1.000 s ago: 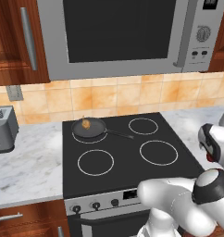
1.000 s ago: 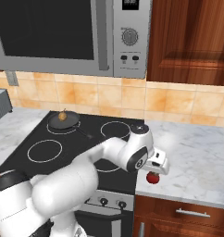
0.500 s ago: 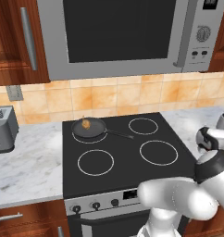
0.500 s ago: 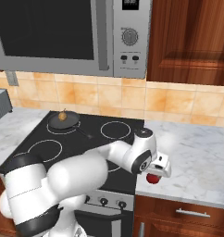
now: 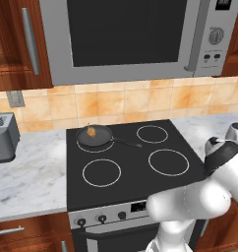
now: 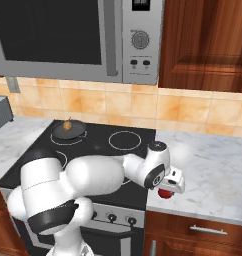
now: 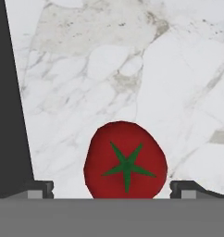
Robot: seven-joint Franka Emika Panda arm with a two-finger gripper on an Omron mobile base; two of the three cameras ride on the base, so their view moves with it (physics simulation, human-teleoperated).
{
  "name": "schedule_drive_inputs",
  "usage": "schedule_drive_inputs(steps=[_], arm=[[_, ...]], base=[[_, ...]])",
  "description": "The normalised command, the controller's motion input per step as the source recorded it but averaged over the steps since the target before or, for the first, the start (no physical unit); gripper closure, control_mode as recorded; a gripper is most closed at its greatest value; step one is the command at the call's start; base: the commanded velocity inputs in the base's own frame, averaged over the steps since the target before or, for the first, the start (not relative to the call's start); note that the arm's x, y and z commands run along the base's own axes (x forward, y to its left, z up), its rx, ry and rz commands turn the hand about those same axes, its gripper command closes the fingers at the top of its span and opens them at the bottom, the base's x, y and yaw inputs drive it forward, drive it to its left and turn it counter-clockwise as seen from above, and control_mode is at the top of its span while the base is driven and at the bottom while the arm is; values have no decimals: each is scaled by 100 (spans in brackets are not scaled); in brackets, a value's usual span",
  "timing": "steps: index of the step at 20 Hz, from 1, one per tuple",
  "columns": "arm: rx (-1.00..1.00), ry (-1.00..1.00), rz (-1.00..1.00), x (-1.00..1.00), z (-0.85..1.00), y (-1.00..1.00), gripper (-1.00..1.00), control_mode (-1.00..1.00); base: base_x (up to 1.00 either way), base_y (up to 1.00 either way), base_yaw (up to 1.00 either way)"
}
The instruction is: Place the pan on the rear left burner on the stove. Then place the tomato and the onion in the pan and turn on the rear left burner.
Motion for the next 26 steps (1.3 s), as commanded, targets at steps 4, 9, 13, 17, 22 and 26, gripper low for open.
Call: schedule_drive_inputs(steps=[4,9,13,17,22,26], arm=[[1,2,0,12,-23,-3,-100,-100],[0,5,0,21,-28,0,100,-100],[0,4,0,14,-19,-1,100,-100],[0,0,0,1,-6,-8,100,-100],[0,-7,0,-1,22,1,100,-100],[0,-20,0,0,55,15,100,-100]], base=[[0,0,0],[0,0,0],[0,0,0],[0,0,0],[0,0,0],[0,0,0]])
